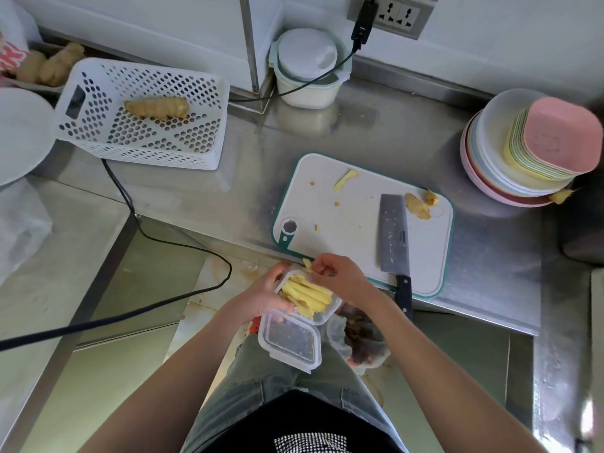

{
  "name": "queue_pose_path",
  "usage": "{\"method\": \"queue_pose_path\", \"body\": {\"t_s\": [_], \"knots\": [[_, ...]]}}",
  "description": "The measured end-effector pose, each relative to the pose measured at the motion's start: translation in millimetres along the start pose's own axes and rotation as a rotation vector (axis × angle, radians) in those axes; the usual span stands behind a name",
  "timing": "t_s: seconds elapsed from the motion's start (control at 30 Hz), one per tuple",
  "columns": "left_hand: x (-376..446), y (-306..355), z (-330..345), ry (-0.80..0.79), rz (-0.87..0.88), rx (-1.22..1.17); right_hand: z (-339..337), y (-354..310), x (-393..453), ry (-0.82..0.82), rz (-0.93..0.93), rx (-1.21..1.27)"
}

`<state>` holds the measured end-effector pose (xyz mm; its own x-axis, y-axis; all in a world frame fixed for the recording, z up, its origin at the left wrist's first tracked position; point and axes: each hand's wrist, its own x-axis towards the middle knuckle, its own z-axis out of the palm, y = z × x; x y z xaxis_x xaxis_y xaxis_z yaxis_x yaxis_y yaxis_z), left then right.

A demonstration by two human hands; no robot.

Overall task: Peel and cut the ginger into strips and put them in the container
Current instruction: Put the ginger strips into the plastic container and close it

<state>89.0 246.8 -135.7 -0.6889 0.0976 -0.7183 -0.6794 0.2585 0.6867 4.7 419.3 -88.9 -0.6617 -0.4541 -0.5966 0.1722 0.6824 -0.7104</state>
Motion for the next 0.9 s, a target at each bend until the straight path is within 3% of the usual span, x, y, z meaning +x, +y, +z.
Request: {"method": "queue_pose_path", "body": {"t_s": [0.2,0.33,0.4,0.47,0.63,0.7,0.83,0.9], "knots": [[-1,4,-1,-0.03,-0.002,-0.017,-3,-2,8,-0.005,-0.004,-0.051],[-2,7,-4,-0.039,-0.029,-0.03,-11,-12,1,0.207,-0.058,0.11],[-3,8,-4,-0.043,-0.033,-0.032,-18,-21,-8,0.101,-0.12,0.054],[-2,6,-3,-0.04,-0.051,-0.043,-12,-25,-16,-0.093,-0.132,-0.182],[1,4,1,-0.023,-0.068,-0.09,8,-26,-20,-0.223,-0.09,-0.551],[0,5,-1,-0.031,-0.073,-0.119,5,-25,-21,-0.167,-0.084,-0.456],[-1,2,-3,-0.059,-0.07,-0.17,-16,-25,-15,0.105,-0.052,0.037],[-2,5,-2,-0.059,-0.087,-0.204,-32,-23,-1,0.291,-0.069,0.077]]}}
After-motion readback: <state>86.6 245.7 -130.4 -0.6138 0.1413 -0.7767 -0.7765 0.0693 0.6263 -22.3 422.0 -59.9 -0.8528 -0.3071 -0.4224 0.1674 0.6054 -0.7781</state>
